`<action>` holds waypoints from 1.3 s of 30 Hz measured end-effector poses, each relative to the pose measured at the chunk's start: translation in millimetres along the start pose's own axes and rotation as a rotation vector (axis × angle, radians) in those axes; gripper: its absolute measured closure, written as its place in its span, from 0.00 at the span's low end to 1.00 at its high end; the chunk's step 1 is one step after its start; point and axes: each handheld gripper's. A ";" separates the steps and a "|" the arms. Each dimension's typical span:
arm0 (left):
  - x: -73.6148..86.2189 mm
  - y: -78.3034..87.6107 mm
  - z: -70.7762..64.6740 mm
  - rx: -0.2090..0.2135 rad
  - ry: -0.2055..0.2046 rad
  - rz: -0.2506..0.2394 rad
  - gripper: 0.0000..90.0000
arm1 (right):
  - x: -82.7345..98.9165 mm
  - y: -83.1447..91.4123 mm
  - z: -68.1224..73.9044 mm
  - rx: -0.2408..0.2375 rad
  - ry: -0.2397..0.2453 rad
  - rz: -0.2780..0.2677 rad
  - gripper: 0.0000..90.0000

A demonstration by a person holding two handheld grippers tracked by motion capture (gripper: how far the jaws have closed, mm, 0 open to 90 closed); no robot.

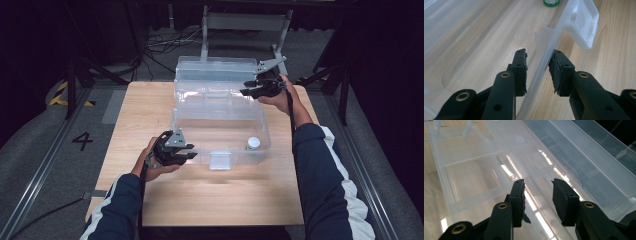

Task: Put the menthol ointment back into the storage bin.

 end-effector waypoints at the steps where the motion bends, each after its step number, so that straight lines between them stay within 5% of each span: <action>1: 0.0 0.0 0.0 0.000 0.000 0.000 0.75 | -0.2 -0.2 -0.2 -0.001 0.001 0.001 0.70; 18: 0.5 -0.9 1.1 0.008 0.001 -0.005 0.76 | 0.3 4.9 -9.0 -0.096 0.054 0.008 0.83; 39: 0.6 -1.6 2.4 0.017 -0.001 -0.006 0.77 | -2.8 7.7 -6.9 -0.124 0.091 0.031 0.88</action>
Point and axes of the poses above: each handheld gripper's, and its own axes: y roughly backward along the jaws, x roughly out of its underside, z roughly to its left, and after that the axes turned 14 degrees about -x, right-handed
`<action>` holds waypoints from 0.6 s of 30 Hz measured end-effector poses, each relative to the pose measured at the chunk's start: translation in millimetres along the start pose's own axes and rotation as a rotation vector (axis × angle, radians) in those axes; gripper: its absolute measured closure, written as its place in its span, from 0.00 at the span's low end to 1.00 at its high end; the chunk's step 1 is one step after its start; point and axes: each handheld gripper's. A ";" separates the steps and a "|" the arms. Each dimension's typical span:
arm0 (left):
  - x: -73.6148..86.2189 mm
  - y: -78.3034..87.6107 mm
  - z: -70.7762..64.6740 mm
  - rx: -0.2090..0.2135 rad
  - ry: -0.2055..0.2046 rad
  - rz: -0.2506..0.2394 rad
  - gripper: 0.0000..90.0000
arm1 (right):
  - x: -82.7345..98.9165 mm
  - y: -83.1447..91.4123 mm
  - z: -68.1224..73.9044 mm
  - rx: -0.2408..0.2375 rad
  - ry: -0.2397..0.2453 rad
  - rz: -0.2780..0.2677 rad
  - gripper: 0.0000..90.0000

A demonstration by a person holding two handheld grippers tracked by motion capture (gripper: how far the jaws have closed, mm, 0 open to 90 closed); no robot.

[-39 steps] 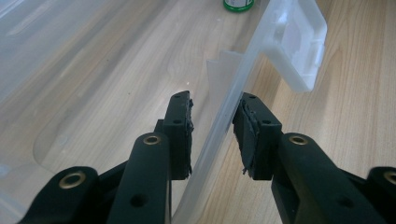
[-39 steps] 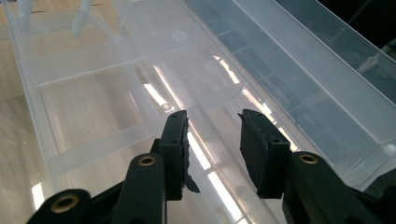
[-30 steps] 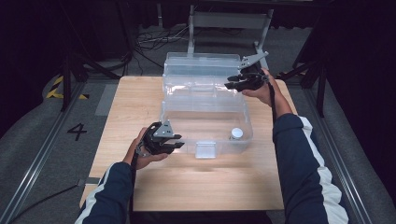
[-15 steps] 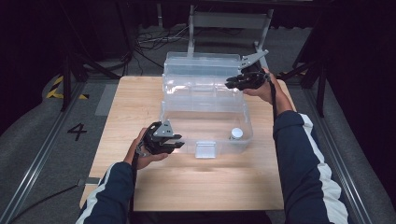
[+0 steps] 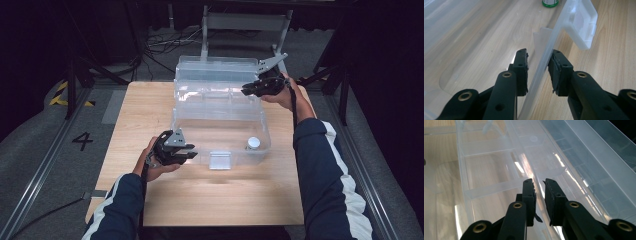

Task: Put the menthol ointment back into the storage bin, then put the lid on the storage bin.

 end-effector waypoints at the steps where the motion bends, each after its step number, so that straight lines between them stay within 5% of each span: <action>1: 0.1 0.1 0.0 0.000 0.000 0.000 0.77 | -0.2 0.1 0.3 -0.005 0.004 -0.001 0.88; 18: -0.4 0.0 -0.1 -0.002 0.009 0.005 0.77 | -2.0 0.8 1.0 -0.021 0.010 0.007 0.90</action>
Point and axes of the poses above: each handheld gripper's, and its own axes: y roughly backward along the jaws, x roughly out of its underside, z roughly to its left, and after that the axes turned 14 degrees about -x, right-handed
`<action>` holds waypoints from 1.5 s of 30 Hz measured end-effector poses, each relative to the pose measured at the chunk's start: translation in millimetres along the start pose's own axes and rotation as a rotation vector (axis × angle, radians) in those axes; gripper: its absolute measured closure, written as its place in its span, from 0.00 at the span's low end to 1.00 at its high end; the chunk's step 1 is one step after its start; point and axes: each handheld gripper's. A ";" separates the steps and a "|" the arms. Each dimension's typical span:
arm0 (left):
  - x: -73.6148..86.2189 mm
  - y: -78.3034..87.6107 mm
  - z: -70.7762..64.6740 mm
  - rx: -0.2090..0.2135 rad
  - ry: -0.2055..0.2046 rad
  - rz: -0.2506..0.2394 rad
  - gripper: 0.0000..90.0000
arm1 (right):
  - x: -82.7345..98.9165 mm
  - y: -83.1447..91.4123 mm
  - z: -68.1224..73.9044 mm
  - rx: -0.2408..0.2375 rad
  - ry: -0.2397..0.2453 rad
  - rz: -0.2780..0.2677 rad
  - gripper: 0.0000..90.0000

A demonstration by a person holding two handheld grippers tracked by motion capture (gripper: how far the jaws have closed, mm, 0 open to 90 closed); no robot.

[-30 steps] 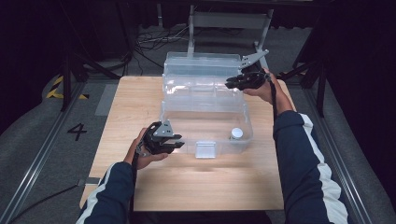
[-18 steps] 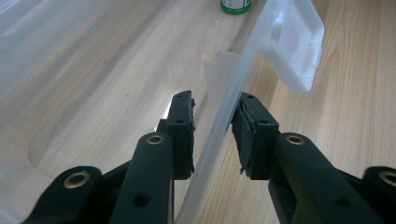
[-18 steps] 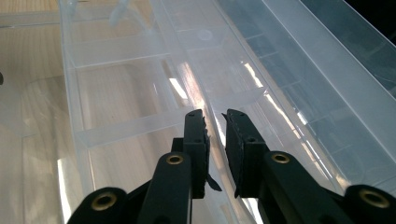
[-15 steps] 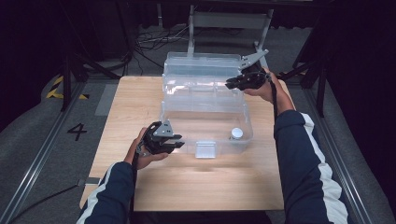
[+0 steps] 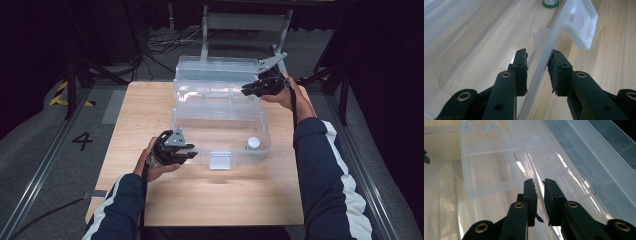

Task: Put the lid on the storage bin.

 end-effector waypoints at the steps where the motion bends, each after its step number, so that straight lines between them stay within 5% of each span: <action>1: -0.1 0.0 0.1 0.001 -0.001 0.002 0.77 | -0.3 0.3 -0.1 -0.004 0.000 0.002 0.90; 45: 0.2 -1.6 -0.2 0.004 0.024 -0.004 0.74 | -7.6 11.2 21.5 -0.083 0.082 0.041 0.99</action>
Point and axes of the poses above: each handheld gripper's, and its own axes: y roughly backward along the jaws, x roughly out of its underside, z roughly to its left, and after that the axes turned 14 degrees about -x, right-handed
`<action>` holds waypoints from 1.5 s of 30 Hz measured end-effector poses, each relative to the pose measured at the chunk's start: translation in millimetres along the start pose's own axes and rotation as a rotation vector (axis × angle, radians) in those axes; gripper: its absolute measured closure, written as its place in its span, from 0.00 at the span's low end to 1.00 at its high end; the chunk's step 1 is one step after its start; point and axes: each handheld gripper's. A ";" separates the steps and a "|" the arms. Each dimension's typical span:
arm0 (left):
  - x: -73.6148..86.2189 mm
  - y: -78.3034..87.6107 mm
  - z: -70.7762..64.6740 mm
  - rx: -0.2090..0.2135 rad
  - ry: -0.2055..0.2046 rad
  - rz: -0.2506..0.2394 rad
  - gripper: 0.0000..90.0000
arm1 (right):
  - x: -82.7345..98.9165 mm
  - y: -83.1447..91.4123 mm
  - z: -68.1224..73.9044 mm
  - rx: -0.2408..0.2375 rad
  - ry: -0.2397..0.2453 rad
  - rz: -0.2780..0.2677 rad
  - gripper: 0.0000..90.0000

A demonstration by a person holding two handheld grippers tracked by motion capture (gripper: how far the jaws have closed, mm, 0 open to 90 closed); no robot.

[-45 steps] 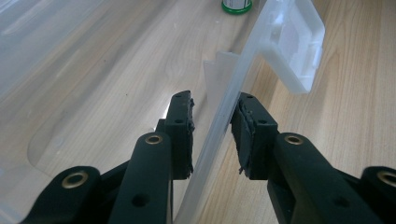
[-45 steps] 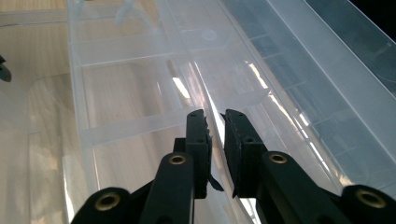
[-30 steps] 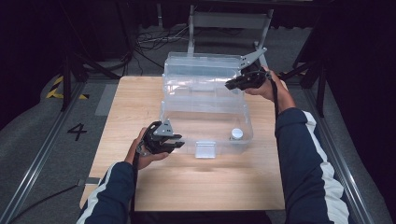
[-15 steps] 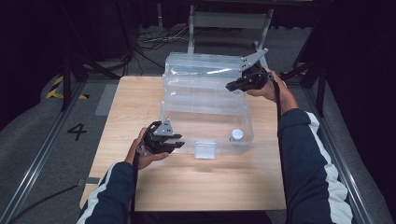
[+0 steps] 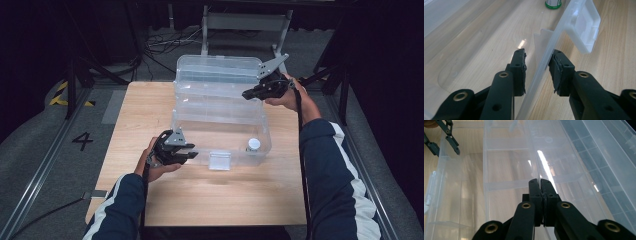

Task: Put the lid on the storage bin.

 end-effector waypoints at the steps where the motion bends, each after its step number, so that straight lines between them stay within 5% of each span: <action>1: 0.0 -0.1 0.0 0.000 0.001 0.000 0.74 | 0.0 0.1 0.7 -0.002 0.001 0.001 0.99; 45: -0.5 -1.7 -1.5 -0.003 -0.007 -0.005 0.73 | 4.3 2.1 30.1 -0.004 0.044 -0.020 0.99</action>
Point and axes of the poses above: each handheld gripper's, and its own axes: y roughly backward along the jaws, x roughly out of its underside, z roughly to its left, and after that the axes turned 14 degrees about -x, right-handed
